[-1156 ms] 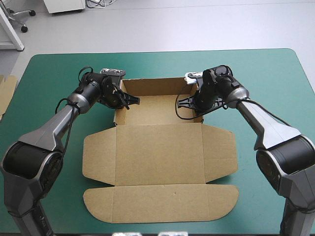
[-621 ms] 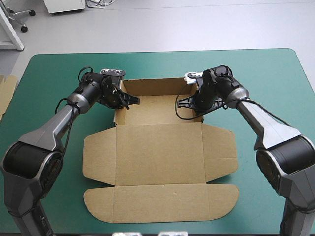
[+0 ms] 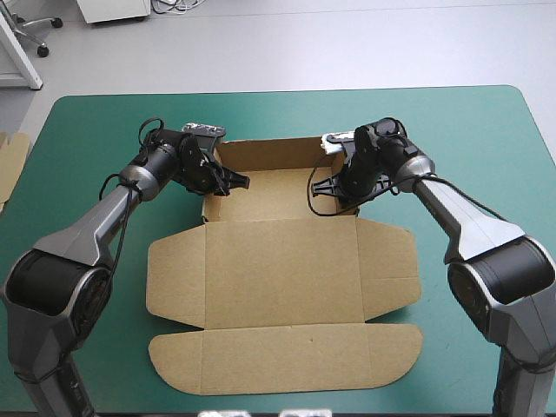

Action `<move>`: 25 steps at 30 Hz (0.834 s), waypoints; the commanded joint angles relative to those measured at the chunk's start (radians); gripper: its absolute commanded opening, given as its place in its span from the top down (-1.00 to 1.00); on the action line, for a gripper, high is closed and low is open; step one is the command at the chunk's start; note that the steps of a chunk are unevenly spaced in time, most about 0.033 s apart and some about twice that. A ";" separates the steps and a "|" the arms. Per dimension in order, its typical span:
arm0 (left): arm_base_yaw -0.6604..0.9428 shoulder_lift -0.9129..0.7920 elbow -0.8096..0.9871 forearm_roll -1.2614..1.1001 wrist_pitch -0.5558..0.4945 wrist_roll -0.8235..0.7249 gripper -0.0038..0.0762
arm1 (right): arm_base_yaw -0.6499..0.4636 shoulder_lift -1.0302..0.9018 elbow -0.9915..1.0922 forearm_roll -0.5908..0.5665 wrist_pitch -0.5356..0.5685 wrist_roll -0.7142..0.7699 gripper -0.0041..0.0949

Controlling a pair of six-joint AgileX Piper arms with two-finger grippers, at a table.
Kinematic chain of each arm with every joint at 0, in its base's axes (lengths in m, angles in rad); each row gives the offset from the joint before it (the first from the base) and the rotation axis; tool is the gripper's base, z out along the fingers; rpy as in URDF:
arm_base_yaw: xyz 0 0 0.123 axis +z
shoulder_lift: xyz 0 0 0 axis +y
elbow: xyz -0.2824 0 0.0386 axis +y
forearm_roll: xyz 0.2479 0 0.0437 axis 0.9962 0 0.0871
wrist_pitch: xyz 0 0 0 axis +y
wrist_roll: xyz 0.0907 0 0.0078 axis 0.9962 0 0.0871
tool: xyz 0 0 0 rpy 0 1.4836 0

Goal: Fold the box

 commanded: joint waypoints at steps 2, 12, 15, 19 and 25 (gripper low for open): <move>-0.011 -0.050 -0.030 -0.050 -0.018 0.004 0.01 | 0.007 -0.048 -0.046 0.012 0.018 -0.018 0.09; -0.011 -0.050 -0.073 -0.055 -0.005 0.015 -0.08 | 0.007 -0.048 -0.180 -0.019 0.077 -0.022 -0.04; -0.011 -0.052 -0.094 -0.055 -0.003 0.020 -0.09 | 0.007 -0.048 -0.188 -0.031 0.091 -0.022 -0.04; -0.011 -0.052 -0.124 -0.055 -0.011 0.027 -0.09 | 0.007 -0.048 -0.197 -0.033 0.089 -0.020 -0.04; -0.011 -0.048 -0.129 -0.036 -0.015 0.027 -0.09 | 0.007 -0.048 -0.218 -0.033 0.079 -0.018 -0.04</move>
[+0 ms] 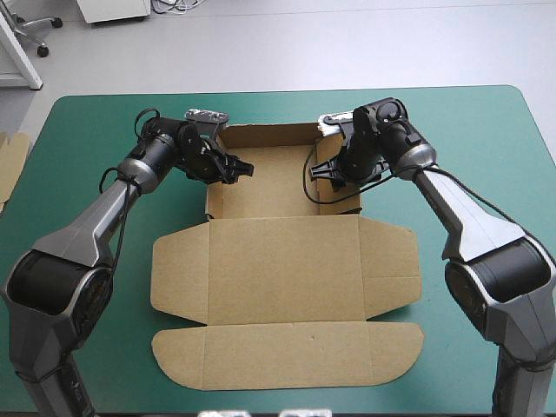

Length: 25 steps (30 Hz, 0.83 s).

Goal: Fold the box

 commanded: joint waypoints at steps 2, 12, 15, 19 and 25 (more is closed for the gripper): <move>-0.006 -0.051 -0.037 0.005 -0.044 -0.002 -0.09 | -0.002 -0.058 -0.049 -0.003 -0.033 -0.005 -0.04; -0.006 -0.051 -0.037 0.068 -0.063 -0.002 -0.09 | -0.004 -0.058 -0.068 -0.054 -0.024 -0.007 -0.04; -0.006 -0.053 -0.037 0.075 -0.076 -0.002 -0.09 | -0.004 -0.058 -0.072 -0.052 -0.009 -0.005 -0.04; -0.006 -0.058 -0.037 0.109 -0.109 -0.002 -0.09 | -0.004 -0.058 -0.124 -0.052 -0.005 -0.005 -0.04; -0.006 -0.088 -0.038 0.115 -0.138 -0.002 -0.09 | -0.004 -0.058 -0.241 -0.052 0.025 -0.018 -0.04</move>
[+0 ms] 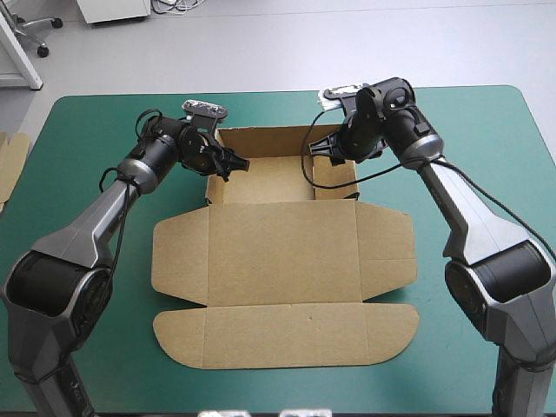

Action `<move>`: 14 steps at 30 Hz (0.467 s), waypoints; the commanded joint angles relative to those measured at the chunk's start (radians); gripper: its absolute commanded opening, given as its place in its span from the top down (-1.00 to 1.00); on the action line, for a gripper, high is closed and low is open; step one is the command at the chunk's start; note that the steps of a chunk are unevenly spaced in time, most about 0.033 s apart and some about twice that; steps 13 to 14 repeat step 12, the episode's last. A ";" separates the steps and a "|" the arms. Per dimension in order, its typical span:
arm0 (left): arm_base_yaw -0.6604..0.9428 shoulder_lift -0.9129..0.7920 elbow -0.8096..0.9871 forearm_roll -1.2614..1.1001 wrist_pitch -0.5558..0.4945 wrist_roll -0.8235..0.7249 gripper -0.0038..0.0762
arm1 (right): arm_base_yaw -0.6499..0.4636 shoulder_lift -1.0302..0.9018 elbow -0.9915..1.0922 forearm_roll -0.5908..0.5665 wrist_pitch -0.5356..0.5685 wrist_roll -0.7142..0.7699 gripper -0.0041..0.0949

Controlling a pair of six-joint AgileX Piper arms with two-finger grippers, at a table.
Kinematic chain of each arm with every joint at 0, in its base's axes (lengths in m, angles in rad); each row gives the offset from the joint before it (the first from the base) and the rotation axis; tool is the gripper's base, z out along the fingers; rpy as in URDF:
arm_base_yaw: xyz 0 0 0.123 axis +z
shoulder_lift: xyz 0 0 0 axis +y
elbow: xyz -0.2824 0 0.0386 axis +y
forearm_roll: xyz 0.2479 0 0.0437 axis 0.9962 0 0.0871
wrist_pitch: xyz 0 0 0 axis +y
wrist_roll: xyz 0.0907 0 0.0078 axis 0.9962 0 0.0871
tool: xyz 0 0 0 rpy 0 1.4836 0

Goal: Fold the box

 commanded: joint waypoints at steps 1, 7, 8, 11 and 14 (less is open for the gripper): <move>-0.005 -0.094 -0.038 -0.002 -0.068 -0.002 -0.09 | -0.004 -0.058 -0.096 -0.011 0.009 -0.021 -0.04; -0.005 -0.180 -0.038 0.027 -0.083 0.022 -0.09 | -0.004 -0.095 -0.124 -0.011 0.012 -0.057 -0.04; -0.005 -0.196 -0.038 0.042 -0.081 0.022 -0.09 | -0.004 -0.105 -0.124 -0.011 0.012 -0.060 -0.04; -0.005 -0.241 -0.038 0.055 -0.032 0.027 -0.09 | -0.004 -0.143 -0.124 -0.011 0.014 -0.079 -0.04; -0.005 -0.255 -0.038 0.075 -0.009 0.027 -0.09 | -0.004 -0.162 -0.117 -0.015 0.014 -0.090 -0.04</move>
